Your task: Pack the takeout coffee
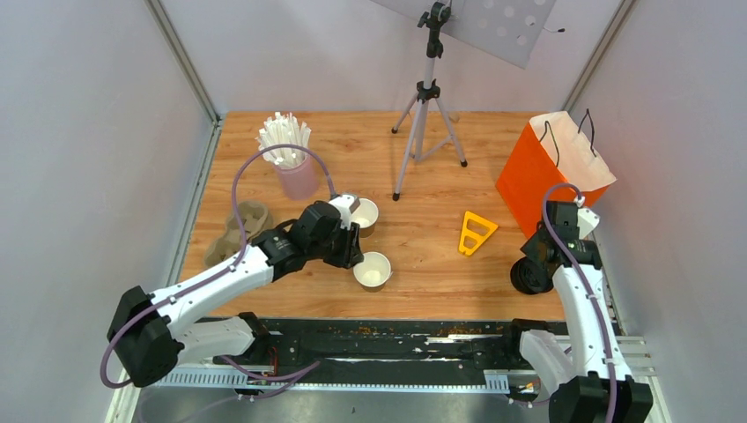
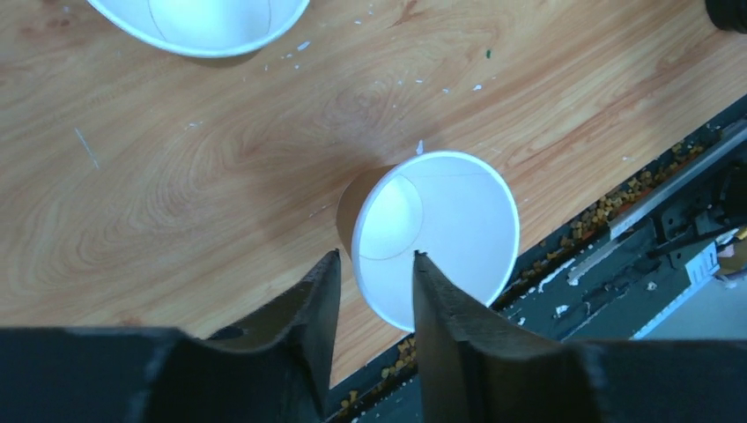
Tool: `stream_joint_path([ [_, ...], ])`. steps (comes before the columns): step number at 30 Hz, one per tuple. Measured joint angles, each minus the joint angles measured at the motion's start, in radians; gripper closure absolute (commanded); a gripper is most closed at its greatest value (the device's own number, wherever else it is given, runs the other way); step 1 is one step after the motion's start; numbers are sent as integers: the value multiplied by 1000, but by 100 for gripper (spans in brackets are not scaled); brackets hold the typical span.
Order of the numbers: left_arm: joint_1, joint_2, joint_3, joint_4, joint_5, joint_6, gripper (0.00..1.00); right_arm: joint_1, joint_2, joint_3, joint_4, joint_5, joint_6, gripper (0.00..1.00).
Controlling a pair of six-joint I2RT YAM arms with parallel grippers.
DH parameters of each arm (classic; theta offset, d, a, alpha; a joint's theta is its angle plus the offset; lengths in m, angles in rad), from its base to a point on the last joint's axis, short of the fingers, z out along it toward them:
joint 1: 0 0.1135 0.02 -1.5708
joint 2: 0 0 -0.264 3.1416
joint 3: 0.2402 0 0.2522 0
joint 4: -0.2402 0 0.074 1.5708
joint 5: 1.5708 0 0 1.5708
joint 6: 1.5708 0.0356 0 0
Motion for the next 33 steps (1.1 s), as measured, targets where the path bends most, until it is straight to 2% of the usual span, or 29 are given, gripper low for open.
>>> stream_joint_path([
  [2, 0, -9, 39, -34, 2, 12, 43, -17, 0, -4, -1, -10, 2, 66],
  [9, 0, -118, 152, -131, -11, 64, 36, -41, -28, -41, 6, -56, 25, 68],
  [15, 0, -237, 143, -183, -39, 127, 32, -45, -66, -69, 11, -110, 35, 70],
  [20, -1, -312, 75, -203, -52, 174, 30, -45, -71, -69, 11, -116, 54, 70],
  [25, -1, -354, 13, -216, -85, 193, 29, -45, -67, -77, 13, -130, 77, 72],
  [33, -1, -365, 9, -220, -110, 212, 28, -45, -66, -104, 23, -154, 91, 75],
])
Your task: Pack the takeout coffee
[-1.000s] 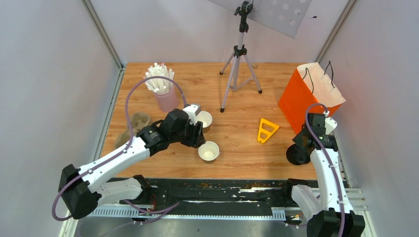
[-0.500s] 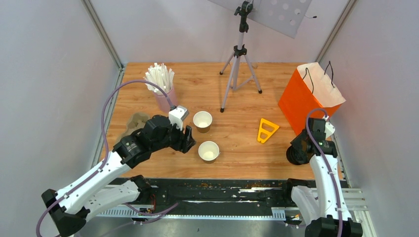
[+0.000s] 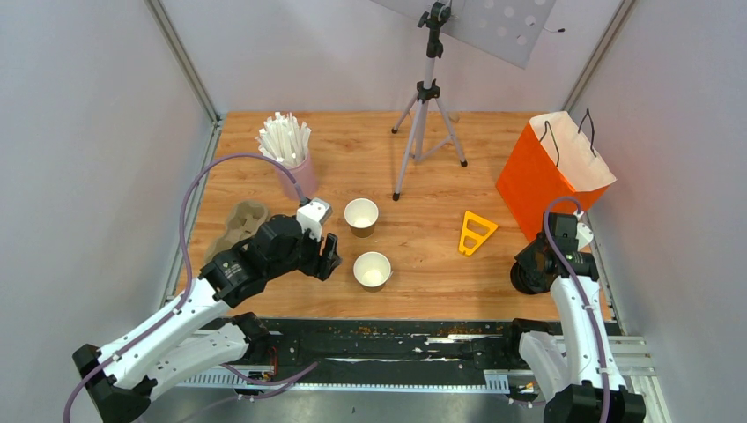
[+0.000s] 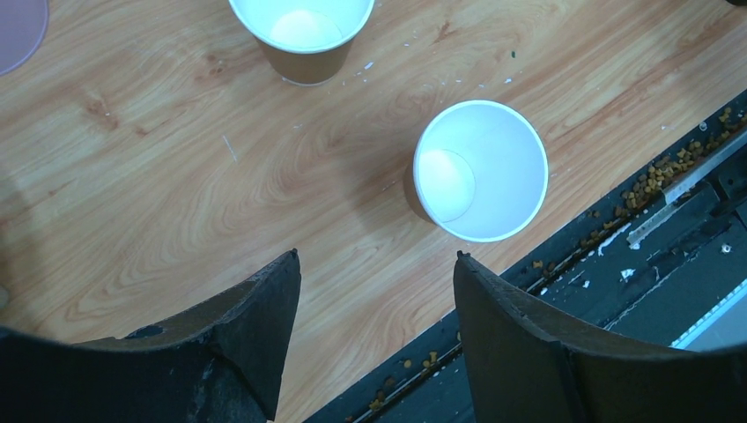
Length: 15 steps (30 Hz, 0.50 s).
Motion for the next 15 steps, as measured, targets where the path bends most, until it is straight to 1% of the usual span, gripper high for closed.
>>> stream_joint_path([
  [6, 0, 8, 0, -1, -2, 3, 28, 0, -1, -4, 6, 0, 5, 81],
  [12, 0, 8, 0, -1, -5, 3, 27, 0, 0, -13, 8, 0, 5, 81],
  [15, 0, 8, 0, -1, -9, 3, 27, 0, 0, -13, 8, 1, 8, 82],
])
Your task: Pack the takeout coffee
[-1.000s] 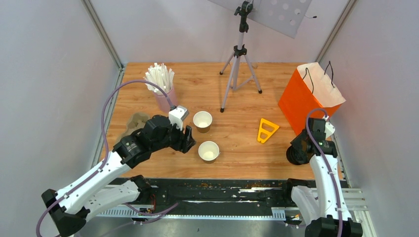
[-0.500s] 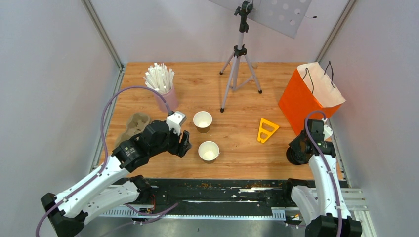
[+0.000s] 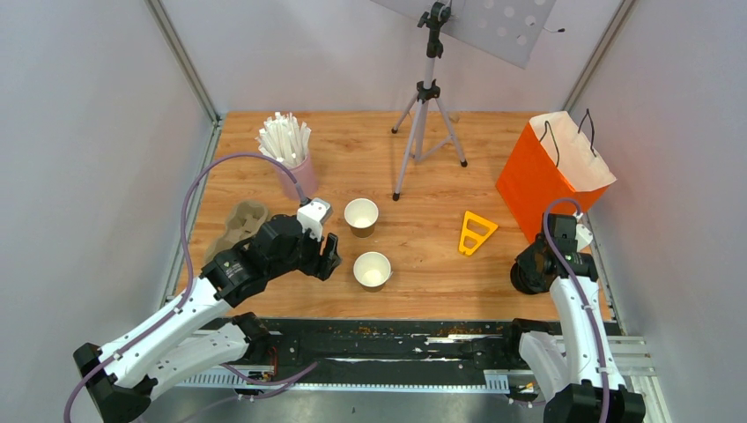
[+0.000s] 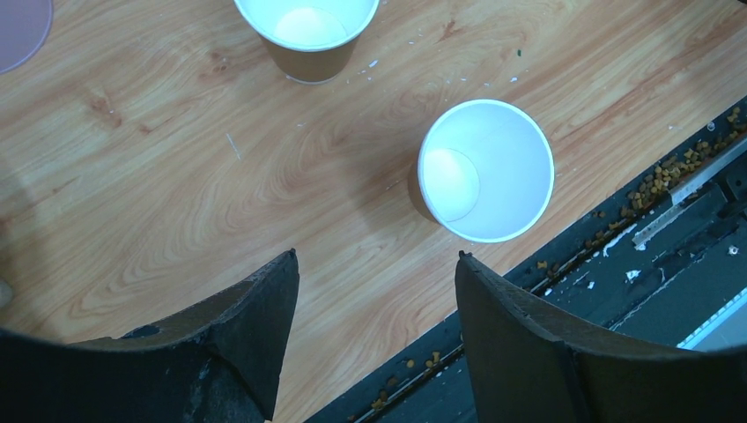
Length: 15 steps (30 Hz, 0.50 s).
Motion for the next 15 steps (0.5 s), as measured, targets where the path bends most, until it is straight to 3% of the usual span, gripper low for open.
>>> stream_joint_path([
  [9, 0, 0, 0, 0, -5, 0, 26, 0, 0, -3, 6, 0, 0, 99],
  [15, 0, 0, 0, -1, -11, 0, 25, 0, -19, -8, 13, 1, 0, 100],
])
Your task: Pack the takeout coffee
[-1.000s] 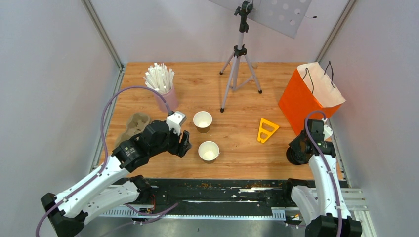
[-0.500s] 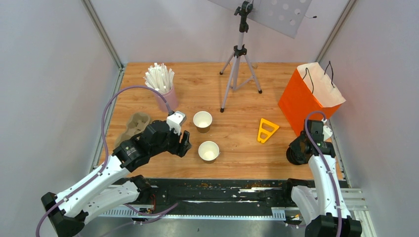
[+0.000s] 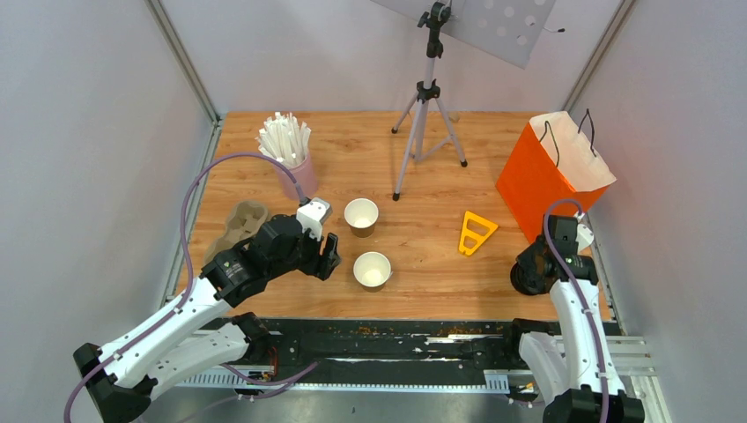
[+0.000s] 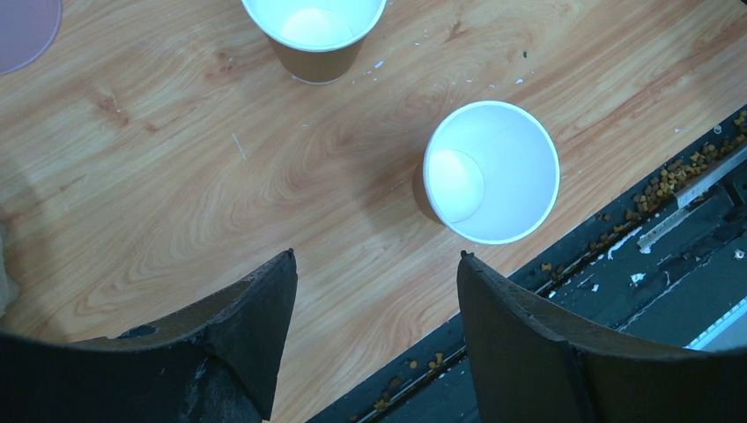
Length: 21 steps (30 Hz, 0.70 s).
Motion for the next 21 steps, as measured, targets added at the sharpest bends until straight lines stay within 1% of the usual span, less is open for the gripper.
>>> stream_joint_path([
  [5, 0, 0, 0, -1, -4, 0, 25, 0, -18, 15, -10, 18, -5, 100],
  [12, 0, 0, 0, -3, -7, 0, 24, 0, -36, 87, -27, 35, -4, 100],
  [13, 0, 0, 0, -3, -7, 0, 24, 0, -37, 87, -28, 35, -3, 97],
  [15, 0, 0, 0, -4, -7, 0, 24, 0, -37, 87, -33, 33, 1, 81],
  [16, 0, 0, 0, -5, -7, 0, 23, 0, -34, 87, -37, 32, 5, 76],
  [17, 0, 0, 0, -6, -7, 0, 23, 0, -32, 87, -40, 31, 11, 73],
  [18, 0, 0, 0, -6, -7, 0, 23, 0, -26, 87, -44, 28, 11, 72],
  [21, 0, 0, 0, -6, -7, 0, 23, 0, -9, 84, -44, 23, 8, 71],
])
